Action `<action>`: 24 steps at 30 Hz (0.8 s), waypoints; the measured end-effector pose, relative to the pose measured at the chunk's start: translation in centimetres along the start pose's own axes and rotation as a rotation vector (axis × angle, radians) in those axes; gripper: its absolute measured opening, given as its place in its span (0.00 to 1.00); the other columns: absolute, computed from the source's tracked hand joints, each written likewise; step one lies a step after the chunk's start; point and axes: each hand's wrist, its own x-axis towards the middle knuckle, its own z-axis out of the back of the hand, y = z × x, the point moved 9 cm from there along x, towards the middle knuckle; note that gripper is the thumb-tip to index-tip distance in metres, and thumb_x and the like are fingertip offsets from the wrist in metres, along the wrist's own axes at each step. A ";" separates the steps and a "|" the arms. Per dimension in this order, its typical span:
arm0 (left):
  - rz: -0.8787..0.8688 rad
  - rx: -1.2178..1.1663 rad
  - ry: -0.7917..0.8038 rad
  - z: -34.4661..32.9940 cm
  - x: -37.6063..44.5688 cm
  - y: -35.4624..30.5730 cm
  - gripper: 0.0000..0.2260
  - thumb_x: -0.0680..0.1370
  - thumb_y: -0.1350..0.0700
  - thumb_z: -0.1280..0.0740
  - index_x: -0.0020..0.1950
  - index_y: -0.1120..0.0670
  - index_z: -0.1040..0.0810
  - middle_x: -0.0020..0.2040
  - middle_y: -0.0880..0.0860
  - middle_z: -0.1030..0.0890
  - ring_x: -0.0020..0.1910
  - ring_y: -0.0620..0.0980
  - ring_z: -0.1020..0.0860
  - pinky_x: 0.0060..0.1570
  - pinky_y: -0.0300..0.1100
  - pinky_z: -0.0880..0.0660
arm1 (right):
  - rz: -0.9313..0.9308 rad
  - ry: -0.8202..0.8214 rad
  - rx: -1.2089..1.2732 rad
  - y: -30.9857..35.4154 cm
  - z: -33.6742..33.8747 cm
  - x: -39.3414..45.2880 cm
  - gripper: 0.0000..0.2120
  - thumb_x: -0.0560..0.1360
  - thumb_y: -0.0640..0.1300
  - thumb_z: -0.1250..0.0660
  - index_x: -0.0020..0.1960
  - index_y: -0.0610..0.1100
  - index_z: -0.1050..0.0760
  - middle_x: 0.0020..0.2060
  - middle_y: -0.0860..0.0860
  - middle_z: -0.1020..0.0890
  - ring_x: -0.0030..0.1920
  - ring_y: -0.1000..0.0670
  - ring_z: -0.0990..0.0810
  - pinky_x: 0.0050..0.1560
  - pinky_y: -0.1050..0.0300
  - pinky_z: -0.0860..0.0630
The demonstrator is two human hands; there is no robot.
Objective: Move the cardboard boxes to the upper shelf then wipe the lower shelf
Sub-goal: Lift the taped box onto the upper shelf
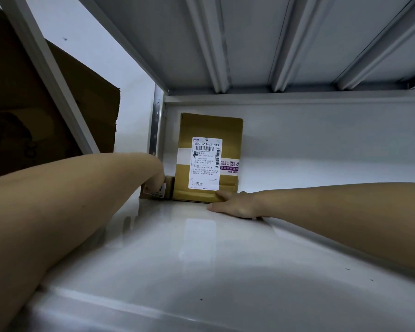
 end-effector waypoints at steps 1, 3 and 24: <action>-0.001 -0.009 0.004 -0.1 0.1 0.0 0.20 0.80 0.59 0.41 0.72 0.59 0.36 0.55 0.56 0.31 0.49 0.50 0.30 0.43 0.37 0.30 | -0.007 0.005 -0.018 0.1 -0.1 0.1 0.36 0.76 0.68 0.48 0.78 0.57 0.55 0.77 0.49 0.44 0.73 0.43 0.39 0.62 0.54 0.31; 0.002 -0.032 0.009 -0.1 0.0 0.1 0.19 0.80 0.59 0.41 0.71 0.60 0.34 0.56 0.57 0.30 0.49 0.50 0.30 0.45 0.38 0.28 | -0.009 0.005 -0.048 0.3 -0.1 0.3 0.36 0.76 0.70 0.48 0.78 0.57 0.55 0.77 0.49 0.44 0.74 0.43 0.40 0.62 0.52 0.30; 0.075 -0.208 -0.111 4.3 -3.6 0.3 0.14 0.80 0.60 0.40 0.64 0.61 0.26 0.46 0.55 0.24 0.49 0.51 0.24 0.57 0.43 0.27 | 0.035 -0.203 -0.576 1.5 3.9 -5.4 0.28 0.77 0.68 0.55 0.53 0.51 0.25 0.47 0.50 0.24 0.55 0.46 0.25 0.51 0.52 0.30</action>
